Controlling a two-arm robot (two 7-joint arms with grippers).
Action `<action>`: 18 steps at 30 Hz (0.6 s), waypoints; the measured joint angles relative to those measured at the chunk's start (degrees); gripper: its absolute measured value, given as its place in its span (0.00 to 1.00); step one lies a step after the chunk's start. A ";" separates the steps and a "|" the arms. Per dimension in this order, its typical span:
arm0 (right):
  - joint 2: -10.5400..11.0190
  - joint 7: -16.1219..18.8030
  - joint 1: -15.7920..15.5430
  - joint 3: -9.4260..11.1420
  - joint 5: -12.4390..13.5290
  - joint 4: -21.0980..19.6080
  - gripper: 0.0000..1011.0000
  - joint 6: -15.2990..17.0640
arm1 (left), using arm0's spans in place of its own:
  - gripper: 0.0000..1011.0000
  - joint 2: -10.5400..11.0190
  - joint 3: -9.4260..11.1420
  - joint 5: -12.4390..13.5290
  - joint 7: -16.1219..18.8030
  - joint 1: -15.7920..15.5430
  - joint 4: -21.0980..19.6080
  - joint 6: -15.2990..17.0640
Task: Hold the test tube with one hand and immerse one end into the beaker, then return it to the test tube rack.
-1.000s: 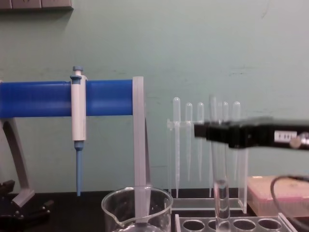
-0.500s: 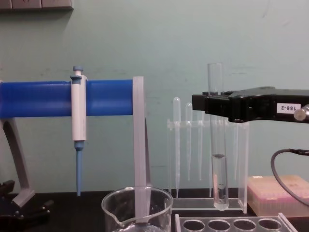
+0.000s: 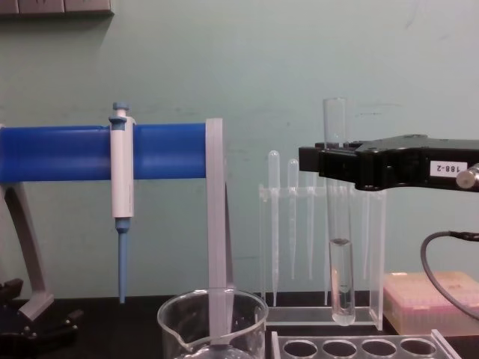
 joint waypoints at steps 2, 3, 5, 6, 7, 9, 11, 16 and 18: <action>0.00 0.00 0.01 -0.01 0.05 0.00 0.22 0.03 | 0.99 0.00 0.00 0.00 0.00 0.00 0.00 0.00; 0.00 0.00 0.01 -0.02 0.06 0.00 0.22 0.03 | 0.99 0.00 0.00 0.00 0.00 0.00 0.00 0.00; 0.00 0.01 0.03 -0.03 0.09 0.00 0.22 0.06 | 0.99 0.00 0.00 0.00 0.00 0.00 0.00 0.00; 0.00 0.01 0.03 -0.04 0.09 0.00 0.22 0.07 | 0.99 0.00 0.00 0.00 0.00 0.00 0.00 0.00; 0.00 0.01 0.04 -0.04 0.10 0.00 0.22 0.07 | 0.99 0.00 0.00 0.00 0.00 0.00 0.00 0.00; 0.00 0.01 0.04 -0.06 0.11 0.00 0.22 0.09 | 0.99 0.00 0.00 0.00 0.00 0.00 0.00 0.00; 0.00 0.01 0.06 -0.06 0.12 0.00 0.22 0.11 | 0.99 0.00 0.00 0.00 0.00 0.00 0.00 0.00; 0.00 0.01 0.07 -0.06 0.15 0.00 0.22 0.14 | 0.99 0.00 0.00 0.00 0.00 0.00 0.00 0.00; 0.00 0.01 0.07 -0.06 0.16 0.00 0.22 0.14 | 0.99 0.00 0.00 0.00 0.00 0.00 0.00 0.00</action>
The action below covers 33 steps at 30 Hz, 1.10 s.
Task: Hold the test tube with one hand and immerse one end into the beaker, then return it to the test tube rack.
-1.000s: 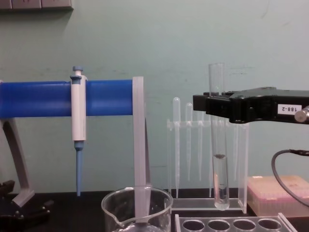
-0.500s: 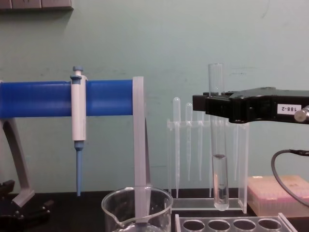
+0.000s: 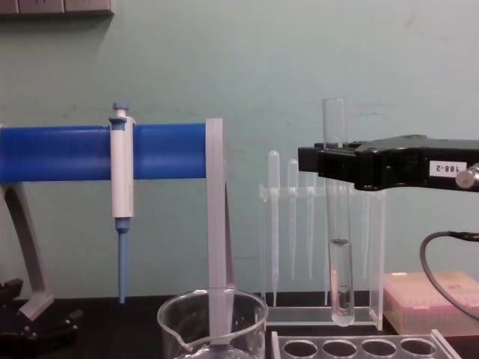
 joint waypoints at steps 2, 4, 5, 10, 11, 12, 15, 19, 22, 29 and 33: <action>0.00 0.00 0.00 0.00 0.01 0.00 0.22 0.02 | 0.99 0.00 0.00 0.00 0.00 0.00 0.00 0.00; 0.00 0.01 0.00 0.00 0.02 0.00 0.22 0.02 | 0.99 0.00 0.00 0.00 0.00 0.00 0.00 0.00; 0.00 0.00 0.00 0.00 0.03 0.00 0.22 0.03 | 0.99 0.00 0.00 0.00 0.00 0.00 0.00 0.00; 0.00 0.00 0.00 0.00 0.05 0.00 0.22 0.03 | 0.99 0.00 0.00 0.00 0.00 0.00 0.00 0.00; 0.00 0.00 0.00 0.00 0.05 0.00 0.22 0.03 | 0.99 0.00 0.00 0.00 0.00 0.00 0.00 0.00; 0.00 0.00 0.00 0.00 0.05 0.00 0.22 0.03 | 0.99 0.00 0.00 0.00 0.00 0.00 0.00 0.00; 0.00 0.00 0.00 0.00 0.05 0.00 0.22 0.03 | 0.99 0.00 0.00 0.00 0.00 0.00 0.00 0.00; 0.00 0.00 0.00 0.00 0.05 0.00 0.22 0.03 | 0.99 0.00 0.00 0.00 0.00 0.00 0.00 0.00; 0.00 0.00 0.00 0.00 0.05 0.00 0.22 0.03 | 0.99 0.00 0.00 0.00 0.00 0.00 0.00 0.00; 0.00 0.00 0.00 0.00 0.05 0.00 0.22 0.03 | 0.99 0.00 0.00 0.00 0.00 0.00 0.00 0.00; 0.00 0.00 0.00 0.00 0.05 0.00 0.22 0.03 | 0.99 0.00 0.00 0.00 0.00 0.00 0.00 0.00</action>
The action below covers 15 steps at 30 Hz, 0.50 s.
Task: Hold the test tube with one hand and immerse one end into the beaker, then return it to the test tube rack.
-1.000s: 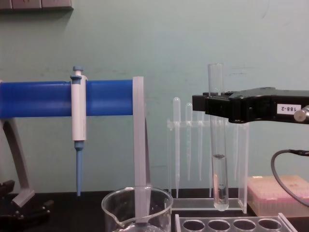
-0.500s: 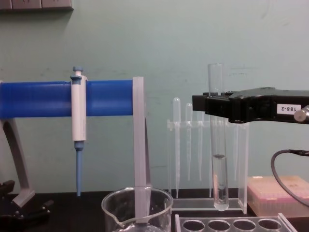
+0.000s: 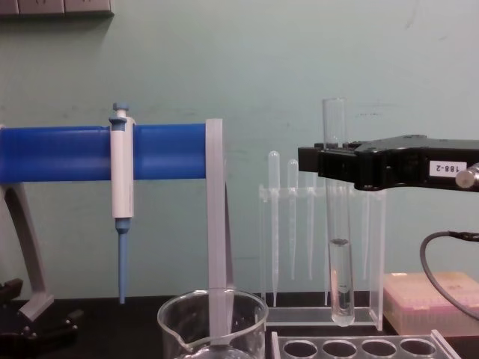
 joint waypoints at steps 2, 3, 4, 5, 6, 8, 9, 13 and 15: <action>0.00 0.00 0.00 0.00 0.00 0.00 0.22 0.00 | 0.99 0.00 0.00 0.00 0.00 0.00 0.00 0.00; 0.00 0.00 0.00 0.00 0.00 0.00 0.22 0.00 | 0.99 0.00 0.00 0.00 0.00 0.00 0.00 0.00; 0.00 0.00 0.00 0.00 0.00 0.00 0.22 0.00 | 0.99 0.00 0.00 0.00 0.00 0.00 0.00 0.00; 0.00 0.00 0.00 0.00 0.00 0.00 0.22 0.00 | 0.99 0.00 0.00 0.00 0.00 0.00 0.00 0.00; 0.00 0.00 0.00 0.00 0.00 0.00 0.22 0.00 | 0.99 0.00 0.00 0.00 0.00 0.00 0.00 0.00; 0.01 0.00 0.00 0.00 0.00 0.00 0.22 0.00 | 0.99 0.00 0.00 0.00 0.00 0.00 0.00 0.00; 0.00 0.00 0.00 0.00 0.00 0.00 0.22 0.00 | 0.99 0.00 0.00 0.00 0.00 0.00 0.00 0.00; 0.00 0.00 0.00 0.00 0.00 0.00 0.22 0.00 | 0.99 0.00 0.00 0.00 0.00 0.00 0.00 0.00; 0.00 0.00 0.00 0.00 0.00 0.00 0.22 0.00 | 0.99 0.00 0.00 0.00 0.00 0.00 0.00 0.00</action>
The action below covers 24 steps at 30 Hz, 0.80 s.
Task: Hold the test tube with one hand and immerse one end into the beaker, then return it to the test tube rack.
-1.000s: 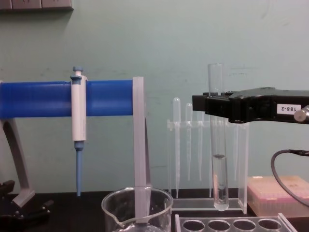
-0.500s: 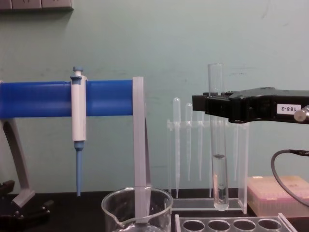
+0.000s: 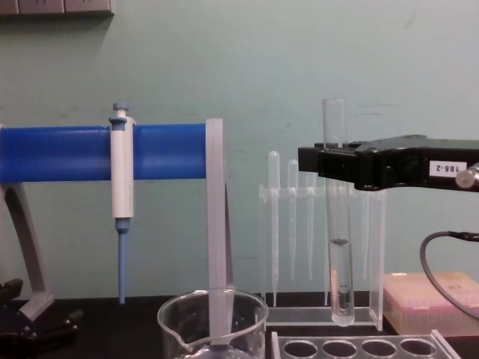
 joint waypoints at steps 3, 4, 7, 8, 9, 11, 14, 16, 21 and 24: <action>0.00 0.00 0.00 0.00 0.00 0.00 0.22 0.00 | 0.99 0.00 0.00 0.00 0.00 0.00 0.00 0.00; 0.00 0.00 0.00 0.00 0.00 0.00 0.22 0.00 | 0.99 0.00 0.00 0.00 0.00 0.00 0.00 0.00; 0.00 0.00 0.00 0.00 0.00 0.00 0.22 0.00 | 0.99 0.00 0.00 0.00 0.00 0.00 0.00 0.00; 0.00 0.00 0.00 0.00 0.00 0.00 0.22 0.00 | 0.99 0.00 0.00 0.00 0.00 0.00 0.00 0.00; 0.00 0.00 0.00 0.00 0.00 0.00 0.22 0.00 | 0.99 0.00 0.00 0.00 0.00 0.00 0.00 0.00; 0.00 0.00 0.00 0.00 0.00 0.00 0.22 0.00 | 0.99 0.00 0.00 0.00 0.00 0.00 0.00 0.00; 0.00 0.00 0.00 0.00 0.00 0.00 0.22 0.00 | 0.99 0.00 0.00 0.00 0.00 0.00 0.00 0.00; 0.00 0.00 0.00 0.00 0.00 0.00 0.22 0.00 | 0.99 0.00 0.00 0.00 0.00 0.00 0.00 0.00; 0.00 0.00 0.00 0.00 0.00 0.00 0.22 0.00 | 0.99 0.00 0.00 0.00 0.00 0.00 0.00 0.00; 0.00 0.00 0.00 0.00 0.00 0.00 0.22 0.00 | 0.99 0.00 0.00 0.00 0.00 0.00 0.00 0.00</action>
